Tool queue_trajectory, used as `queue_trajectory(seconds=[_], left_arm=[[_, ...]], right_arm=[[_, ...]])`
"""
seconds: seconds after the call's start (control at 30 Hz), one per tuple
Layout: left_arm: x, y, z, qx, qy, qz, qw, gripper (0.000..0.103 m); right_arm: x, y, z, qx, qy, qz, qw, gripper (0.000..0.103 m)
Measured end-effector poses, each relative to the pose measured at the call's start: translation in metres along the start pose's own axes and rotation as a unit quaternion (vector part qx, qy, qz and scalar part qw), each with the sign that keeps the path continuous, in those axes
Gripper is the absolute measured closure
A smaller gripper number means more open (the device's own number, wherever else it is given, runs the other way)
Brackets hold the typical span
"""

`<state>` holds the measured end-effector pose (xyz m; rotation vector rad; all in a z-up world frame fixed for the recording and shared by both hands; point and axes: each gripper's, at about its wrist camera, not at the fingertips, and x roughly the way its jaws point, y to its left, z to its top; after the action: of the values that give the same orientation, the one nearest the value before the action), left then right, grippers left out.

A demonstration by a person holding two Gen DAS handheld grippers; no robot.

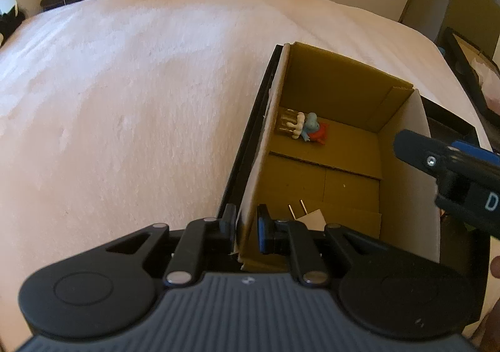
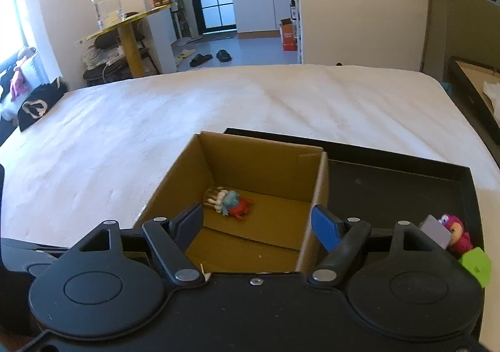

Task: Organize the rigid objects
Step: 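Return the right gripper to the brown monkey figure and grasp it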

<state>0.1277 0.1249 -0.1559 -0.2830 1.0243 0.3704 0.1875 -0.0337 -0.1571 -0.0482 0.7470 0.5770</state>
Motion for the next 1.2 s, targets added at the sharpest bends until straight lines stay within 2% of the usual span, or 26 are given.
queue_trajectory(seconds=[0.27, 0.33, 0.4, 0.5, 0.67, 1.1, 1.2], left_arm=[[-0.004, -0.006, -0.002, 0.009, -0.001, 0.02, 0.9998, 0.085], [-0.006, -0.006, -0.001, 0.009, -0.004, 0.023, 0.9997, 0.078], [-0.009, -0.008, -0.002, 0.011, -0.01, 0.034, 0.9993, 0.058], [-0.016, -0.012, -0.004, 0.017, -0.03, 0.056, 0.9978, 0.046], [-0.02, -0.02, -0.005, 0.034, -0.04, 0.068, 0.9963, 0.041], [-0.024, -0.029, -0.004, 0.039, -0.04, 0.088, 0.9945, 0.036], [-0.026, -0.031, -0.005, 0.043, -0.044, 0.093, 0.9938, 0.035]], right_arm=[[-0.009, -0.018, -0.009, 0.015, -0.014, -0.007, 1.0, 0.02], [-0.012, -0.023, -0.011, 0.019, -0.016, -0.01, 1.0, 0.018], [-0.014, -0.03, -0.014, 0.027, -0.017, -0.014, 0.999, 0.017], [-0.016, -0.043, -0.019, 0.038, -0.017, -0.02, 0.999, 0.014], [-0.019, -0.063, -0.029, 0.058, -0.018, -0.031, 0.998, 0.011], [-0.022, -0.101, -0.057, 0.106, -0.022, -0.046, 0.993, 0.01], [-0.017, -0.108, -0.066, 0.117, -0.017, -0.062, 0.991, 0.01]])
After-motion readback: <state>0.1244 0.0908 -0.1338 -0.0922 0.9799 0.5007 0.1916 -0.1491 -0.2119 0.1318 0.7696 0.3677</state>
